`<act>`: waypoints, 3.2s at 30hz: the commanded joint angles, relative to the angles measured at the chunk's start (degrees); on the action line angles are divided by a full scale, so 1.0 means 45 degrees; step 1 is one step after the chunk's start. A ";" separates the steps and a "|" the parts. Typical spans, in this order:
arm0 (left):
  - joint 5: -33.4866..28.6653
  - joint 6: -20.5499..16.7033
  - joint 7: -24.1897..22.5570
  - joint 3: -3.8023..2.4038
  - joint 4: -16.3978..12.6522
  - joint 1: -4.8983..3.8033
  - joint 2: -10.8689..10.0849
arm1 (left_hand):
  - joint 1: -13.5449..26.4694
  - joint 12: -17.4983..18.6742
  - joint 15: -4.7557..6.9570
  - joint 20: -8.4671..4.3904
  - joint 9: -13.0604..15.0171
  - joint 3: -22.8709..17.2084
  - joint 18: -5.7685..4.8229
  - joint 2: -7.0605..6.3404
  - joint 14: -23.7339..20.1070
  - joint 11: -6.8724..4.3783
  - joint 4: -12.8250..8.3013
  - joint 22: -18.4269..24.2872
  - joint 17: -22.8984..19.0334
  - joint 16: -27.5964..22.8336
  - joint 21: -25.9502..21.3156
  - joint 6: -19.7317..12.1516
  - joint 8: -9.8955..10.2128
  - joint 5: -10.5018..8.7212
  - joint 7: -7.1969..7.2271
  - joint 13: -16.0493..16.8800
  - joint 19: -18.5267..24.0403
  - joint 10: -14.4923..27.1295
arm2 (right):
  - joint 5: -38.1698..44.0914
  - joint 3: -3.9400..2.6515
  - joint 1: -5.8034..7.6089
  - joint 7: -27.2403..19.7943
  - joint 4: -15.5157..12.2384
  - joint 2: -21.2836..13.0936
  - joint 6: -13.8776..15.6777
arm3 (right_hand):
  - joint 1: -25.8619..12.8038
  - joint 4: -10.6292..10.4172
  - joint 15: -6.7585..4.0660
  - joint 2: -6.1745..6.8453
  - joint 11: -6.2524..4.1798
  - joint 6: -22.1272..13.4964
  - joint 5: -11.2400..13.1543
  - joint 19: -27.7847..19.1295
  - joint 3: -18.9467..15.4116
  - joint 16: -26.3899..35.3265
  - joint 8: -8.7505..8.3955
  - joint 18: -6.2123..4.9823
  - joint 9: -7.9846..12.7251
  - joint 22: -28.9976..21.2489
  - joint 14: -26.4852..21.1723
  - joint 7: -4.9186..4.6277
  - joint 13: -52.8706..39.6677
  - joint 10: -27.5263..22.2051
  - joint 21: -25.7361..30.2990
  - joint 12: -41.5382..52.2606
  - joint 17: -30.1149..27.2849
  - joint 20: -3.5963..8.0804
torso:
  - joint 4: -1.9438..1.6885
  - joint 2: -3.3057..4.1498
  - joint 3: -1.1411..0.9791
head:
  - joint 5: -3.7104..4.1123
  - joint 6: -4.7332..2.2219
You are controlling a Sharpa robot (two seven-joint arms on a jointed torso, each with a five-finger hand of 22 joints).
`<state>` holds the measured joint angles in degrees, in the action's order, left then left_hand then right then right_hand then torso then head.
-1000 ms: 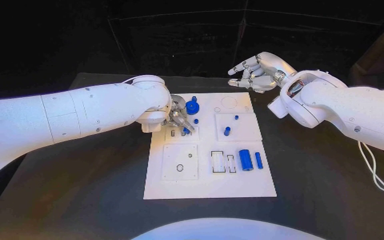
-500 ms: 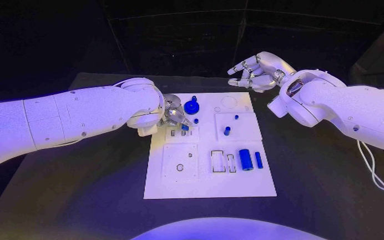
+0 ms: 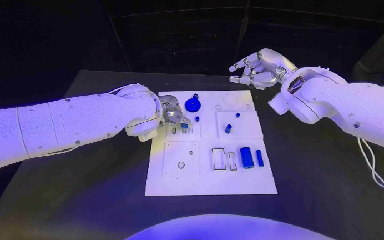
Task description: Assemble the parts on the task board
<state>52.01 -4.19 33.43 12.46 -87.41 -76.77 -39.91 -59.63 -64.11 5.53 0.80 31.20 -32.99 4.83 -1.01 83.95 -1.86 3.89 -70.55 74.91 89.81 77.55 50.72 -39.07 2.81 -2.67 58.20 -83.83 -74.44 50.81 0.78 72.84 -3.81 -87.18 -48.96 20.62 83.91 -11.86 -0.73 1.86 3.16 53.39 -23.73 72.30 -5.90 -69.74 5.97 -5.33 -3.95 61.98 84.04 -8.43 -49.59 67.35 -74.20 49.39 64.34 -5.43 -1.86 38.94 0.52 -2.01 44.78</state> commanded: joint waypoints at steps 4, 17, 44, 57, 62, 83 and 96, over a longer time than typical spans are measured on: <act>0.0885 -0.0360 0.0020 -0.0002 0.0006 0.0149 0.0009 | 0.0078 -0.0023 -0.0051 0.0024 0.0024 -0.2080 -0.0218 0.0008 0.1345 0.0025 -0.1983 0.0006 0.3353 0.0041 0.0037 -0.0034 -0.0082 0.0027 0.0041 -0.0006 -0.0072 -0.0075 | -0.0094 -0.0007 0.0024 -0.0130 0.0011 0.0005 -0.0088 | -0.0026 -0.0026 -0.0063 -0.0034 0.0039 -0.0022 -0.0017 -0.0035 -0.0081 0.0047 0.0073 -0.0142 0.0007 -0.0019 0.0168 -0.0019 0.0018 -0.0060 0.0074 -0.0058 0.0013 0.0019 | -0.0003 0.0017 0.0009 | -0.0020 0.0047; 0.1201 0.0366 0.0342 0.0000 0.0133 0.0260 0.0098 | 0.0140 -0.0033 -0.0046 0.0020 0.0061 -0.2129 -0.0217 -0.0124 0.1345 0.0014 -0.2012 0.0004 0.3353 0.0041 0.0034 -0.0061 -0.0126 0.0026 0.0057 -0.0005 -0.0073 -0.0080 | -0.0077 -0.0006 0.0022 -0.0001 0.0056 0.0059 -0.0186 | -0.0117 -0.0097 -0.0059 -0.0026 0.0043 -0.0028 0.0117 -0.0020 -0.0139 0.0023 0.0085 -0.0140 0.0008 -0.0015 0.0186 -0.0019 -0.0005 -0.0027 0.0080 -0.0004 0.0064 0.0017 | 0.0020 0.0020 0.0006 | -0.0066 0.0100; 0.1261 0.1308 0.0478 0.0001 0.0220 0.0267 0.0256 | 0.0128 -0.0053 -0.0032 0.0011 0.0101 -0.2179 -0.0224 -0.0266 0.1345 -0.0005 -0.2115 -0.0039 0.3353 0.0041 0.0053 -0.0086 -0.0176 0.0025 0.0079 0.0007 -0.0084 -0.0092 | -0.0069 -0.0006 0.0021 0.0060 0.0069 0.0087 -0.0281 | -0.0165 -0.0135 -0.0057 -0.0035 0.0045 -0.0029 0.0148 -0.0021 -0.0161 0.0034 0.0090 -0.0141 0.0007 -0.0023 0.0187 -0.0020 -0.0005 -0.0022 0.0088 0.0007 0.0058 0.0015 | 0.0011 0.0017 -0.0002 | -0.0047 0.0173; 0.1259 0.1456 0.0466 0.0002 0.0351 0.0267 0.0381 | 0.0904 -0.0138 -0.0009 -0.0004 0.0158 -0.1311 -0.0229 -0.0788 0.1345 -0.0052 -0.1682 -0.0082 0.3353 0.0041 0.0063 0.0200 -0.0344 0.0015 0.0171 0.0042 -0.0094 -0.0164 | -0.0069 -0.0006 0.0020 0.0067 0.0076 0.0105 -0.0307 | -0.0181 -0.0151 -0.0057 -0.0041 0.0043 -0.0023 0.0157 -0.0034 -0.0170 0.0058 0.0097 -0.0147 0.0006 -0.0048 0.0183 -0.0017 0.0014 -0.0030 0.0104 -0.0005 0.0034 0.0015 | 0.0012 0.0022 -0.0001 | -0.0050 0.0170; 0.1259 0.1503 0.0465 0.0002 0.0450 0.0265 0.0461 | 0.1417 -0.0197 0.0029 -0.0039 0.0164 -0.0636 -0.0238 -0.0888 0.1345 -0.0090 -0.1233 -0.0142 0.3353 0.0041 0.0088 0.0355 -0.0412 0.0015 0.0215 0.0078 -0.0113 -0.0190 | -0.0069 -0.0006 0.0020 0.0080 0.0068 0.0103 -0.0311 | -0.0188 -0.0154 -0.0057 -0.0033 0.0044 -0.0024 0.0164 -0.0040 -0.0177 0.0057 0.0098 -0.0149 0.0006 -0.0058 0.0184 -0.0017 0.0018 -0.0033 0.0111 -0.0007 0.0037 0.0014 | 0.0017 0.0025 -0.0005 | -0.0043 0.0169; 0.1259 0.1380 0.0470 0.0000 0.0567 0.0261 0.0530 | 0.2256 -0.0411 0.0076 -0.0090 0.0138 0.0867 -0.0270 -0.0875 0.1345 -0.0138 -0.0255 -0.0327 0.3353 0.0041 0.0167 0.0573 -0.0501 0.0005 0.0274 0.0254 -0.0173 -0.0282 | -0.0069 -0.0006 0.0020 0.0113 0.0064 0.0097 -0.0297 | -0.0236 -0.0185 -0.0055 -0.0012 0.0048 -0.0032 0.0200 -0.0053 -0.0216 0.0086 0.0100 -0.0154 0.0007 -0.0086 0.0178 -0.0019 0.0048 -0.0052 0.0131 -0.0029 0.0013 0.0013 | -0.0002 0.0021 0.0005 | 0.0007 0.0216; 0.1259 0.1266 0.0469 -0.0003 0.0484 0.0259 0.0426 | 0.3097 -0.0537 0.0103 -0.0115 0.0115 0.2075 -0.0313 -0.1026 0.1345 -0.0173 0.0644 -0.0577 0.3353 0.0041 0.0303 0.0653 -0.0564 0.0002 0.0321 0.0354 -0.0249 -0.0353 | -0.0069 -0.0006 0.0020 0.0123 0.0083 0.0104 -0.0291 | -0.0255 -0.0198 -0.0054 -0.0009 0.0050 -0.0037 0.0210 -0.0070 -0.0228 0.0092 0.0099 -0.0160 0.0008 -0.0114 0.0177 -0.0021 0.0078 -0.0070 0.0149 -0.0056 0.0009 0.0013 | 0.0007 0.0016 0.0009 | 0.0016 0.0201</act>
<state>57.56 1.40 35.14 12.40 -85.07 -75.64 -37.92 -46.23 -66.34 5.52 0.58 31.79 -23.92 3.94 -5.61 83.95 -2.57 6.75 -73.11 74.91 89.81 78.66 53.24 -41.39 2.91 -1.31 59.74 -84.00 -75.55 50.65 0.79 72.82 -3.14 -86.76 -48.54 19.50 83.45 -12.71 -0.73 1.87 3.17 53.39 -23.18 72.30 -6.75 -69.53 6.21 -5.33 -3.95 61.52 84.04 -8.43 -49.29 67.35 -73.65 49.39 64.45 -5.43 -1.86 39.03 0.55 -1.90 45.70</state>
